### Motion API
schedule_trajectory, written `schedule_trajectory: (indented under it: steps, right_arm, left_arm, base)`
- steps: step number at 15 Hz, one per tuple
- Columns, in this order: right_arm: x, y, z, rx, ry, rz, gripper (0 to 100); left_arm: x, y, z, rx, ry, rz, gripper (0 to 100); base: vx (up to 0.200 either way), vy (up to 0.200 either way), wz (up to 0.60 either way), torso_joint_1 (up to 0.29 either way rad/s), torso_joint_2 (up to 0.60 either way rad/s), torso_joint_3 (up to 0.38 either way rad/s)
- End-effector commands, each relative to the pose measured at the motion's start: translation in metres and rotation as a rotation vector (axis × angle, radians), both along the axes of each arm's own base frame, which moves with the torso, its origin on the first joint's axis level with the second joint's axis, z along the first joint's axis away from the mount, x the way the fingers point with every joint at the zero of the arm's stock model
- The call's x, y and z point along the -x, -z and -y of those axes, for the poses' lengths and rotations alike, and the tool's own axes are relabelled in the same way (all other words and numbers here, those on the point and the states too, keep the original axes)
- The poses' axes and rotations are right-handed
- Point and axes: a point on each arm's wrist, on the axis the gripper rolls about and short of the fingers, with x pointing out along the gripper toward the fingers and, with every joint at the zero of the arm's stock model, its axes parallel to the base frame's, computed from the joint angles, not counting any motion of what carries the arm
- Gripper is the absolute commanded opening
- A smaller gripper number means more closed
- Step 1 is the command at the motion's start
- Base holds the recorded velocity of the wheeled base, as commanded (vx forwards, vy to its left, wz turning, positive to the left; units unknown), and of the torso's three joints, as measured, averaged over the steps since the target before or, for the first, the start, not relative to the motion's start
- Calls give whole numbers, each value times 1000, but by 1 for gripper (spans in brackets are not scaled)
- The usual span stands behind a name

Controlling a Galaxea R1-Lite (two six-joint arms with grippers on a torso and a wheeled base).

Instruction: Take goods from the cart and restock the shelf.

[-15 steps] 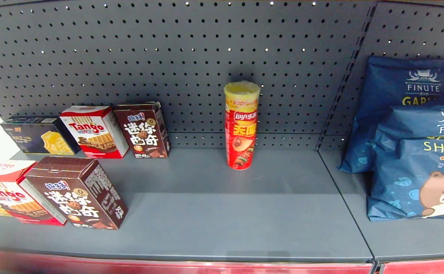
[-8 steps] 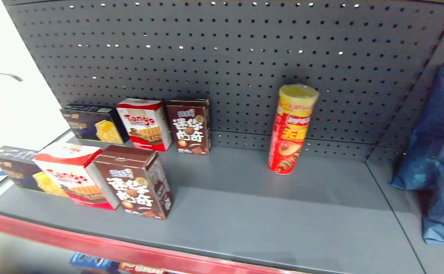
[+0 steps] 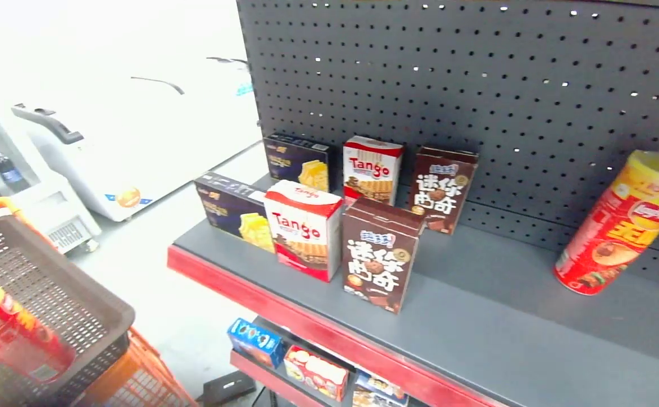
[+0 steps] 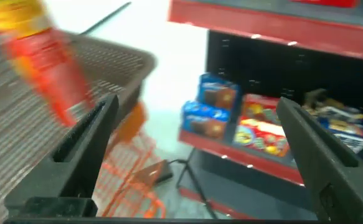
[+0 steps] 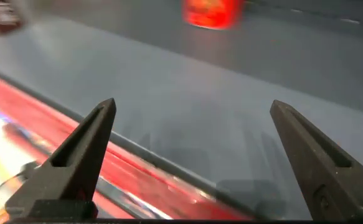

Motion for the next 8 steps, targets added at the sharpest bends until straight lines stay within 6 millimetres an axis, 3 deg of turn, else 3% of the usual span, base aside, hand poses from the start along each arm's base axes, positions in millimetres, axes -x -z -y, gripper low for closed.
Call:
schedule_trajectory:
  steps: [1, 6, 8]
  right_arm:
    - [0, 0, 0, 0, -1, -1, 100]
    - [0, 0, 0, 2, -1, -1, 100]
    - [0, 0, 0, 2, -1, -1, 100]
  left_arm:
    - [0, 0, 0, 0, 0, -2, 100]
    - [0, 0, 0, 1, -3, -2, 100]
    - [0, 0, 0, 0, -3, -2, 100]
  base:
    - [0, 0, 600, 2, 2, 7]
    - [0, 0, 600, 0, 3, 2]
    - [0, 0, 0, 0, 0, 0]
